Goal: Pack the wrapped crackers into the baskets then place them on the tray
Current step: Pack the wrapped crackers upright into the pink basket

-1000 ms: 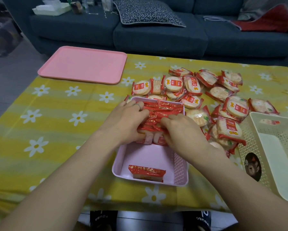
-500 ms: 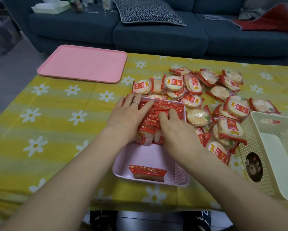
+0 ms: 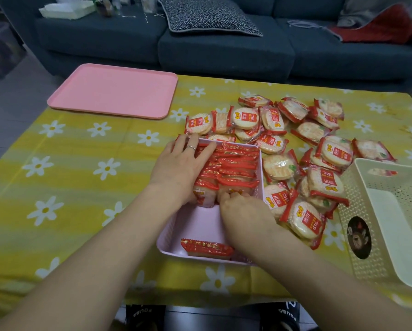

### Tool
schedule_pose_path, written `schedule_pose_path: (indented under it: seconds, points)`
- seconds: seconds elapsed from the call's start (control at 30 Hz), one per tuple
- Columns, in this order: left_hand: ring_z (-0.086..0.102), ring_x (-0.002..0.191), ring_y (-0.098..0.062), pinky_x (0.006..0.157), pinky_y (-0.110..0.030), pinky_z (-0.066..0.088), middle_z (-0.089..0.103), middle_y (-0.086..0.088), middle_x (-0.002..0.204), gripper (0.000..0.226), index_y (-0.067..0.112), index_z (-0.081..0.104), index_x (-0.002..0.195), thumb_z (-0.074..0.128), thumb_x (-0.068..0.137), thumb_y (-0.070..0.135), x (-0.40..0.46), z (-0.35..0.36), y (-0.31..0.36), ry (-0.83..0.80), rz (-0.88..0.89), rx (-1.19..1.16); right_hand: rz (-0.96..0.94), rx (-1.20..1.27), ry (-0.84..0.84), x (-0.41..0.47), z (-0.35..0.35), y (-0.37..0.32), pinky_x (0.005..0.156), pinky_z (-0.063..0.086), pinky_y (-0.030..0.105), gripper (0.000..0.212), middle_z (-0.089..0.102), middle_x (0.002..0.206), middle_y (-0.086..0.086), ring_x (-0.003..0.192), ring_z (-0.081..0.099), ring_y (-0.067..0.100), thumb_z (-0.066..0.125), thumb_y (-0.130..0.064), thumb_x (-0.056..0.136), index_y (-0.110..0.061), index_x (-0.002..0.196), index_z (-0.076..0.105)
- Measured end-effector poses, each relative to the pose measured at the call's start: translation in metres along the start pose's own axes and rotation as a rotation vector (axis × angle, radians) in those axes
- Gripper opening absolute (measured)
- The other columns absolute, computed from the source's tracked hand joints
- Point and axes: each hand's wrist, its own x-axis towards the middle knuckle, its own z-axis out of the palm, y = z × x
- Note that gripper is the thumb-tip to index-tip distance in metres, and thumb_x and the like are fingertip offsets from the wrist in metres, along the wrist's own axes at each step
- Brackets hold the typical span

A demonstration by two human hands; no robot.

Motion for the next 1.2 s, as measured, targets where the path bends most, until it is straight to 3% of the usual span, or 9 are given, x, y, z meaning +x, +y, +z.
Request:
schedule_pose_path:
  seconds: [0.1, 0.27, 0.43, 0.53, 0.63, 0.67, 0.87, 1.07, 1.2]
  points:
    - [0.016, 0.149, -0.037, 0.122, -0.042, 0.018, 0.011, -0.018, 0.164, 0.127, 0.031, -0.001, 0.160, 0.075, 0.064, 0.067, 0.000, 0.002, 0.000, -0.012, -0.002, -0.003, -0.002, -0.026, -0.002, 0.003, 0.000, -0.001, 0.087, 0.046, 0.037, 0.052, 0.056, 0.132, 0.013, 0.119, 0.056, 0.031, 0.051, -0.009, 0.092, -0.003, 0.141, 0.035]
    - [-0.002, 0.155, -0.029, 0.126, -0.043, 0.015, -0.005, -0.008, 0.168, 0.147, 0.037, -0.006, 0.159, 0.085, 0.048, 0.069, -0.001, -0.002, -0.013, -0.141, 0.029, -0.247, -0.099, 0.121, 0.004, 0.004, -0.003, 0.006, 0.074, 0.050, 0.037, 0.041, 0.062, 0.117, 0.010, 0.103, 0.065, 0.033, 0.051, -0.007, 0.089, -0.016, 0.129, 0.051]
    - [0.003, 0.155, -0.018, 0.124, -0.040, 0.021, 0.006, 0.000, 0.168, 0.132, 0.039, 0.007, 0.159, 0.088, 0.057, 0.060, -0.002, -0.011, -0.029, -0.153, 0.092, -0.468, -0.173, 0.284, -0.031, 0.013, 0.005, -0.001, 0.074, 0.058, 0.044, 0.039, 0.065, 0.105, 0.011, 0.094, 0.067, 0.033, 0.051, -0.006, 0.084, -0.019, 0.120, 0.057]
    - [0.005, 0.154, -0.008, 0.122, -0.026, 0.017, 0.013, 0.003, 0.167, 0.118, 0.039, 0.020, 0.158, 0.090, 0.063, 0.045, -0.001, -0.015, -0.037, -0.186, 0.090, -0.649, -0.164, 0.291, -0.003, 0.017, 0.003, -0.002, 0.077, 0.057, 0.045, 0.045, 0.066, 0.106, 0.013, 0.096, 0.066, 0.034, 0.051, -0.004, 0.084, -0.016, 0.128, 0.052]
    - [0.020, 0.140, 0.006, 0.102, 0.003, 0.014, 0.022, 0.006, 0.165, 0.095, 0.033, 0.032, 0.156, 0.082, 0.076, 0.021, -0.001, -0.020, -0.043, -0.190, 0.080, -0.829, -0.164, 0.288, -0.005, 0.017, 0.001, -0.001, 0.077, 0.056, 0.044, 0.034, 0.066, 0.106, 0.015, 0.095, 0.065, 0.035, 0.050, -0.003, 0.086, -0.013, 0.119, 0.052]
    - [0.022, 0.136, 0.008, 0.097, 0.006, 0.014, 0.024, 0.007, 0.164, 0.092, 0.031, 0.034, 0.155, 0.079, 0.078, 0.011, -0.002, -0.020, -0.045, -0.185, 0.078, -0.852, -0.165, 0.286, -0.004, 0.016, 0.001, -0.002, 0.076, 0.056, 0.044, 0.031, 0.066, 0.105, 0.015, 0.094, 0.065, 0.036, 0.050, -0.003, 0.086, -0.012, 0.116, 0.053]
    - [0.015, 0.151, -0.005, 0.112, -0.017, 0.018, 0.014, 0.007, 0.168, 0.095, 0.041, 0.033, 0.154, 0.078, 0.077, 0.007, -0.004, -0.015, -0.047, -0.199, 0.042, -0.843, -0.169, 0.305, 0.011, 0.019, 0.002, -0.005, 0.071, 0.055, 0.042, 0.030, 0.065, 0.103, 0.013, 0.092, 0.065, 0.035, 0.050, -0.004, 0.086, -0.013, 0.115, 0.052]
    - [0.022, 0.144, 0.002, 0.105, -0.007, 0.021, 0.023, 0.014, 0.161, 0.086, 0.046, 0.039, 0.146, 0.073, 0.079, 0.005, -0.006, -0.019, -0.045, -0.157, 0.052, -0.873, -0.189, 0.342, 0.005, 0.014, 0.002, -0.004, 0.072, 0.054, 0.044, 0.028, 0.062, 0.106, 0.012, 0.093, 0.063, 0.035, 0.050, -0.005, 0.086, -0.010, 0.114, 0.049]
    - [0.019, 0.149, -0.003, 0.110, -0.013, 0.020, 0.019, 0.011, 0.165, 0.090, 0.041, 0.037, 0.151, 0.071, 0.078, 0.003, -0.007, -0.018, -0.046, -0.164, 0.033, -0.853, -0.174, 0.365, 0.001, 0.015, 0.004, -0.004, 0.072, 0.054, 0.044, 0.027, 0.063, 0.103, 0.015, 0.091, 0.064, 0.036, 0.050, -0.007, 0.087, -0.011, 0.113, 0.048]
